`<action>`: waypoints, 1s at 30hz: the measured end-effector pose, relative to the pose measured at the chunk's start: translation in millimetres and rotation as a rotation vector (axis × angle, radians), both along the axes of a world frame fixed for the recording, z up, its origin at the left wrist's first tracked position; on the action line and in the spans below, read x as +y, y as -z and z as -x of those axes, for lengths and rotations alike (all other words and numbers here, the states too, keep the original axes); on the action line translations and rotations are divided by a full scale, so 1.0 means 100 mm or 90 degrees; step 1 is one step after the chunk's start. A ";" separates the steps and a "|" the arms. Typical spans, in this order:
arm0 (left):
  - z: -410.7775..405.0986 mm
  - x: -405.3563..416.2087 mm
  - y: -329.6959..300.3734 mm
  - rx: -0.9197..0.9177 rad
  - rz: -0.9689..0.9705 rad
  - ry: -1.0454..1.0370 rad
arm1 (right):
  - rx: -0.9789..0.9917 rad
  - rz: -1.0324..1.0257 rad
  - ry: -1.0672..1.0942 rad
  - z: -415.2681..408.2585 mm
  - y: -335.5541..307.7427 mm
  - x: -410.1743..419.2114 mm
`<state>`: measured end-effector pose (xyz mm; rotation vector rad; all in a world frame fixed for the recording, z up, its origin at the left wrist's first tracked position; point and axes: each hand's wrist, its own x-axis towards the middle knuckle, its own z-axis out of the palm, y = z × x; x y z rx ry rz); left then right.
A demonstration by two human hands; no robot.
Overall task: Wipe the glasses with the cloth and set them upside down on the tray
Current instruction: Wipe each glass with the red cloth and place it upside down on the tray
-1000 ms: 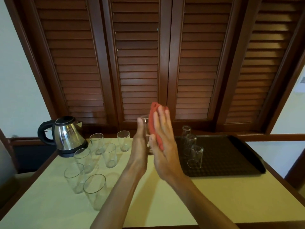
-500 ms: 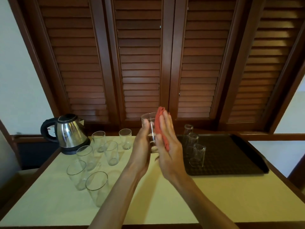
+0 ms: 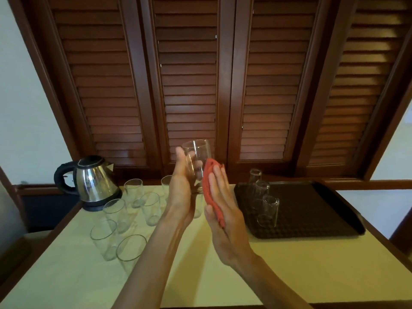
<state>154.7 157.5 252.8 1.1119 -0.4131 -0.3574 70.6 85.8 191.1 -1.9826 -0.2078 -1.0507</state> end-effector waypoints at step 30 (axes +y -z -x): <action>0.00 -0.02 0.05 0.004 -0.064 -0.005 | 0.001 -0.051 0.009 -0.19 -0.01 -0.03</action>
